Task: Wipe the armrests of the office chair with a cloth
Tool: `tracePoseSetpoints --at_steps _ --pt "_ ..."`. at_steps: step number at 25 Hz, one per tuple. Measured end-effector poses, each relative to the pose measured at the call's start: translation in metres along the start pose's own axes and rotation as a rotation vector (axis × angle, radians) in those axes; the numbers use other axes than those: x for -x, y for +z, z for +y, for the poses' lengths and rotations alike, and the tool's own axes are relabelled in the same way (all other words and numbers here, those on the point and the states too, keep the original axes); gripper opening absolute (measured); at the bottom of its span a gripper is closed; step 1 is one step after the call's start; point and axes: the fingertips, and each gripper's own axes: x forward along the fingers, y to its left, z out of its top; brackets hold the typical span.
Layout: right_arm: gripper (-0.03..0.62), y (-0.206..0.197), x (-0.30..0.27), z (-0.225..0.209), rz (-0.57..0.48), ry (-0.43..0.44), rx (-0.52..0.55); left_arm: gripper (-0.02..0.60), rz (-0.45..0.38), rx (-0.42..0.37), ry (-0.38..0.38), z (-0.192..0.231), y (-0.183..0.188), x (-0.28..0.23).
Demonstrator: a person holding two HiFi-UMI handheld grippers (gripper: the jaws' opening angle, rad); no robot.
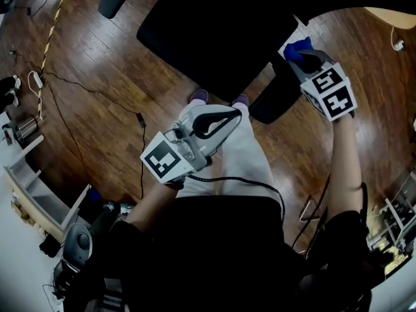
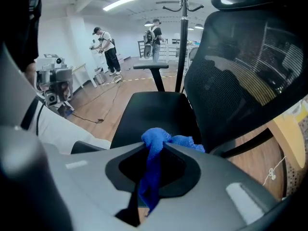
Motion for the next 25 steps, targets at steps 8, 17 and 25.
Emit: tracePoseSetpoints --at_steps 8,17,25 --pt "0.052 0.005 -0.002 0.076 0.019 0.133 0.024 0.005 0.055 -0.111 0.064 0.025 -0.002 0.019" --pt "0.052 0.009 -0.01 0.151 -0.032 0.128 -0.084 0.005 0.192 -0.115 0.062 0.054 -0.035 0.028" --pt "0.052 0.003 -0.01 0.214 0.0 0.228 -0.125 0.005 0.289 -0.106 0.014 0.051 -0.051 0.033"
